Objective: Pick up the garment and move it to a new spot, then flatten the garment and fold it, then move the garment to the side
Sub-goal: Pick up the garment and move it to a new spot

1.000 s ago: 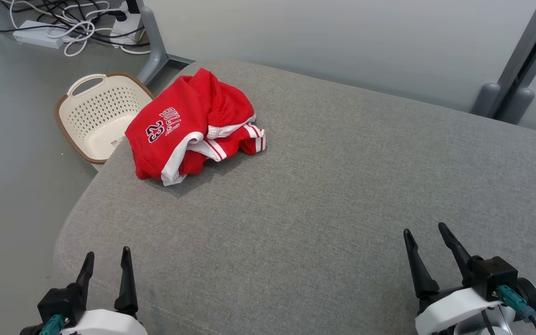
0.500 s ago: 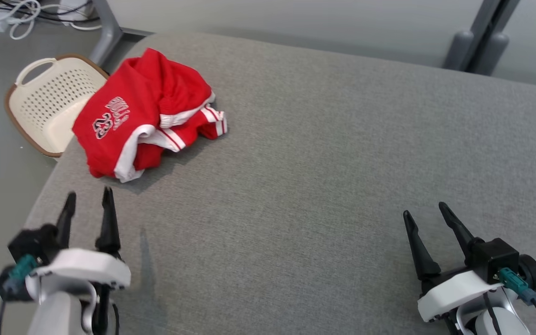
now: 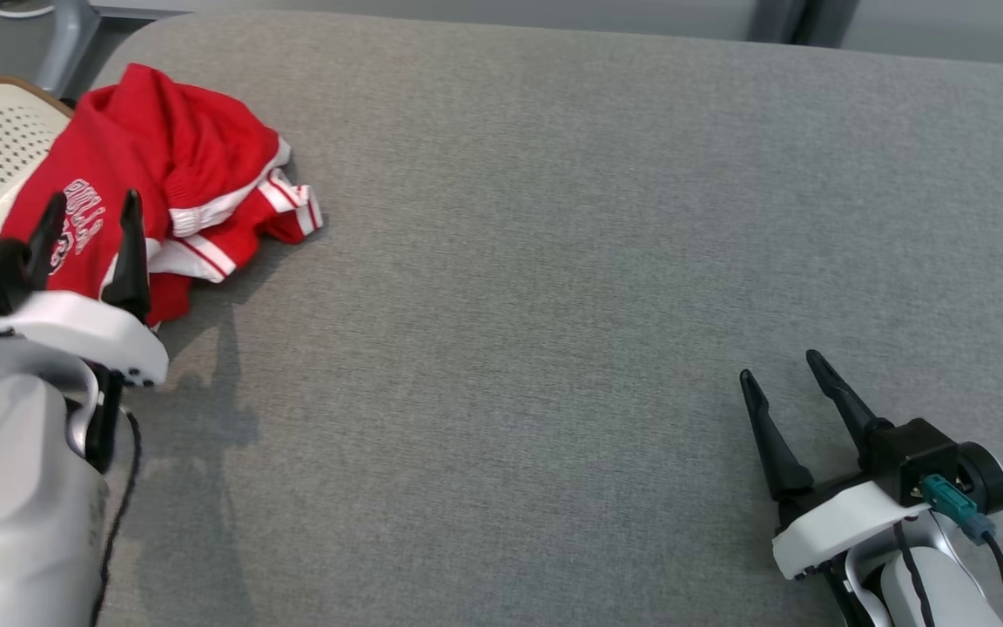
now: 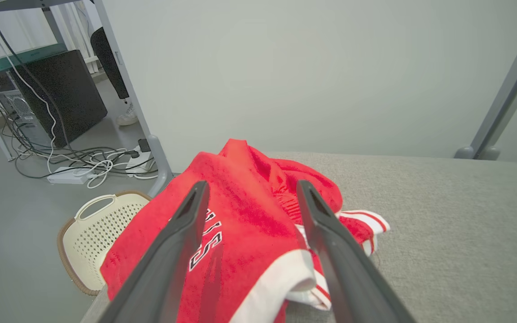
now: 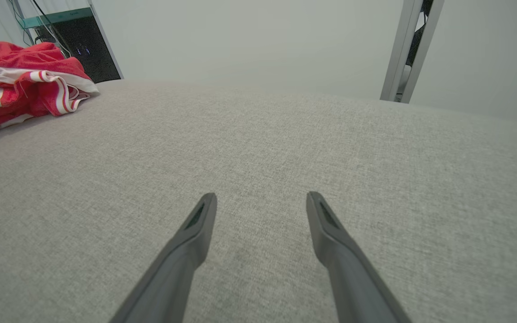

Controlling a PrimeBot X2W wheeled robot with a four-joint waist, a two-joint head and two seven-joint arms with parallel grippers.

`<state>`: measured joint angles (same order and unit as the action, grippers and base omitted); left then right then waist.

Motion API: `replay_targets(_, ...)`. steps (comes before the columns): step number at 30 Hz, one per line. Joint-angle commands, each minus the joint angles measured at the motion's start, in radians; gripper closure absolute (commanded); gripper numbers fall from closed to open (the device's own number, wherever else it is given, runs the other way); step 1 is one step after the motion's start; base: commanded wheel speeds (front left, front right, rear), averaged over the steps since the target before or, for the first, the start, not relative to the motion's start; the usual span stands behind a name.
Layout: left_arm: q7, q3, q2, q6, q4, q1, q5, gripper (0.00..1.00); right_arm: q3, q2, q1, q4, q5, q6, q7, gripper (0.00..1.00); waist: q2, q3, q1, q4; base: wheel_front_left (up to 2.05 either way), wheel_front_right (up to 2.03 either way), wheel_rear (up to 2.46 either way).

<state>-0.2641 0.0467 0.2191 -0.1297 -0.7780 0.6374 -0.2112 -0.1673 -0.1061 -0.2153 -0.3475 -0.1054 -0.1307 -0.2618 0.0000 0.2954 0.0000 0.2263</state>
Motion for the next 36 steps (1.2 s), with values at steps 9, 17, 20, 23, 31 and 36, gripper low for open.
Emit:
replay_targets(9, 0.178, -0.099, 0.111, 0.016, -0.3, 0.271, 0.018, 0.0, -0.015, 0.006, -0.03, -0.014, -0.011, 0.0, -0.005, 0.0, 0.0, 0.05, 0.0, -0.079, 0.0, 0.0, 0.0)
replay_targets(17, 0.321, -0.119, 0.132, 0.081, -0.44, 0.363, 0.031, 0.0, -0.011, 0.015, -0.041, -0.03, -0.022, 0.0, -0.005, 0.0, 0.0, 0.072, 0.0, -0.11, 0.0, 0.0, 0.0)
replay_targets(20, 0.318, -0.12, 0.134, 0.089, -0.45, 0.371, 0.027, 0.77, -0.01, 0.018, -0.044, -0.032, -0.022, 0.0, -0.005, 0.0, 0.0, 0.076, 0.0, -0.113, 0.0, 0.0, 0.0)
replay_targets(23, 0.277, -0.12, 0.136, 0.105, -0.448, 0.381, 0.025, 1.0, -0.007, 0.021, -0.048, -0.035, -0.024, 0.0, -0.005, 0.0, 0.0, 0.075, 0.0, -0.115, 0.0, 0.0, 0.0)
replay_targets(31, 0.129, -0.174, 0.124, 0.07, -0.41, 0.417, 0.058, 1.0, 0.001, 0.033, -0.033, -0.038, -0.038, 0.0, -0.005, 0.0, 0.0, 0.019, 0.0, -0.11, 0.0, 0.0, 0.0)
replay_targets(36, 0.066, -0.217, 0.086, 0.039, -0.379, 0.459, 0.076, 1.0, 0.0, 0.044, -0.009, -0.03, -0.053, 0.0, -0.005, 0.0, 0.0, -0.032, 0.0, -0.132, 0.0, 0.0, 0.0)
